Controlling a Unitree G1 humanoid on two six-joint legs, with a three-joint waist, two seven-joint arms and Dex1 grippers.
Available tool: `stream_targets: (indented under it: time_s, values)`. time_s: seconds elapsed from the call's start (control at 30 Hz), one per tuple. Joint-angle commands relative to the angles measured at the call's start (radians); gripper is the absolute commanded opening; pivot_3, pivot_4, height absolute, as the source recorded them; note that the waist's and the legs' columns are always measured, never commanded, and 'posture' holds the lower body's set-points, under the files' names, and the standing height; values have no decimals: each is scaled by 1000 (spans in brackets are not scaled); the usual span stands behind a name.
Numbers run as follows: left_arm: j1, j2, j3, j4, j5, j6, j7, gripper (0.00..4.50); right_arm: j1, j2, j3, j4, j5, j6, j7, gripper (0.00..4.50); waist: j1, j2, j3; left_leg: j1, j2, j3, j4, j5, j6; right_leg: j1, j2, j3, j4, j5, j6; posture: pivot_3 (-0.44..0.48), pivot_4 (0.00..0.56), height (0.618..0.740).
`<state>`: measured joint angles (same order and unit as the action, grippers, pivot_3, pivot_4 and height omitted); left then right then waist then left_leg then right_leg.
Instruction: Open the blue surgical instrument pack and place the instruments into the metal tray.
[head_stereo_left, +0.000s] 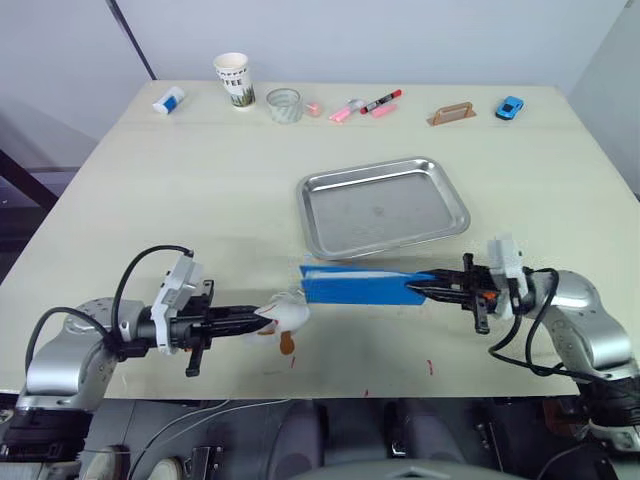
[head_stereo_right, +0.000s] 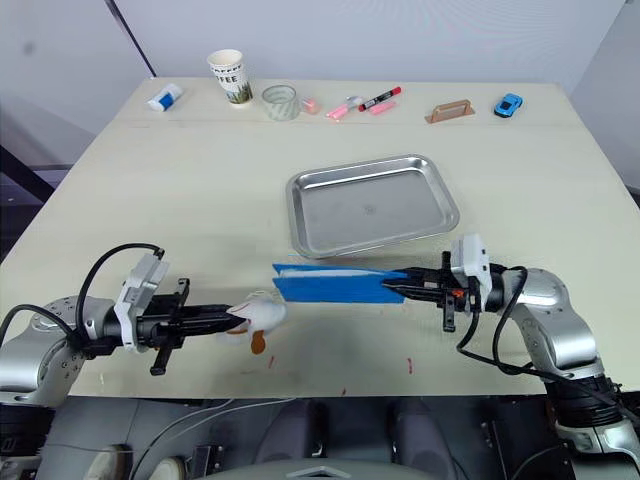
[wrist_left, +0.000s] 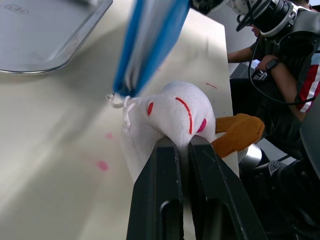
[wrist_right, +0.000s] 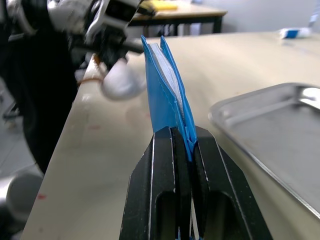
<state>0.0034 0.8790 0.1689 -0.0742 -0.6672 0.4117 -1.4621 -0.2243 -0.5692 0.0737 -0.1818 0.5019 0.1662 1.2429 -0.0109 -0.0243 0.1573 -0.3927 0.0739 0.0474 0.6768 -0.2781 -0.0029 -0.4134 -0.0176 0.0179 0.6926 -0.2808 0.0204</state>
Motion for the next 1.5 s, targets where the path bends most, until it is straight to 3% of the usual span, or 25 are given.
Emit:
stream_targets:
  time_s: [0.03,0.17,0.27,0.33,0.37,0.4,0.43,0.57,0.6,0.9,1.03,1.13,1.23,1.27,1.5]
  values:
    - [21,29,8,-37,-18,31,-31,35,-15,2,19,-20,-32,-57,13,0,0,0,0,0,0,0,0,0,0,0,0,0,0,0,0,0,150,725]
    - [36,54,13,-30,-6,43,-43,35,-11,10,33,-22,-40,-52,-4,0,0,0,0,0,0,0,0,0,0,0,0,0,0,0,0,0,150,725]
    - [32,61,19,-14,7,35,-37,831,-2,8,35,-29,-39,-43,-9,0,1,0,0,0,0,0,0,0,0,0,0,0,0,0,0,0,150,725]
    - [32,70,21,-7,6,40,-47,1705,6,6,33,-36,-34,-38,-14,0,1,0,0,0,0,0,0,0,0,0,0,0,0,0,0,0,150,725]
    - [30,78,24,-2,3,44,-55,1914,11,4,28,-44,-24,-26,-17,0,1,0,0,0,0,0,0,0,0,0,0,0,0,0,0,0,150,725]
    - [27,86,28,7,1,46,-63,2596,17,2,24,-53,-16,-17,-19,0,1,0,0,0,0,0,0,0,0,0,0,0,0,0,0,0,150,725]
    - [24,92,30,13,0,47,-68,2739,20,0,21,-58,-12,-11,-21,0,1,0,0,0,0,0,0,0,0,0,0,0,0,0,0,0,150,725]
    - [-15,106,40,43,-1,32,-83,4423,29,-5,19,-66,-10,-10,-21,0,1,0,0,0,0,0,0,0,0,0,0,0,0,0,0,0,150,725]
    - [-36,97,44,51,-5,21,-82,4480,28,-4,21,-66,-10,-9,-22,0,2,0,0,0,0,0,0,0,0,0,0,0,0,0,0,0,150,725]
    - [-203,-32,-19,92,64,-110,-36,4480,24,8,35,-52,-17,-15,-27,0,2,0,0,0,0,0,0,0,0,0,0,0,0,0,0,0,150,725]
    - [-291,-92,-81,189,125,-194,-56,4480,25,14,40,-53,-19,-14,-30,0,1,0,0,-1,0,0,0,0,0,-1,0,0,0,0,0,0,150,725]
    - [-340,-119,-101,246,148,-226,-69,3746,25,17,43,-53,-22,-16,-30,0,5,0,0,-1,0,0,1,0,0,0,0,-1,0,0,0,0,150,725]
    - [-361,-130,-110,273,154,-239,-85,2352,29,18,42,-55,-25,-18,-31,0,-1,0,0,-2,0,0,1,0,0,-1,0,0,0,0,0,0,150,725]
    - [-365,-131,-114,278,156,-244,-90,2162,30,19,42,-56,-25,-18,-32,0,-1,0,0,-2,0,0,1,0,0,-1,0,0,0,0,0,0,150,725]
    - [-367,-141,-151,251,133,-212,-125,2162,39,23,44,-59,-31,-25,-39,0,0,0,0,-2,0,0,2,0,0,-1,0,0,1,0,0,0,150,725]
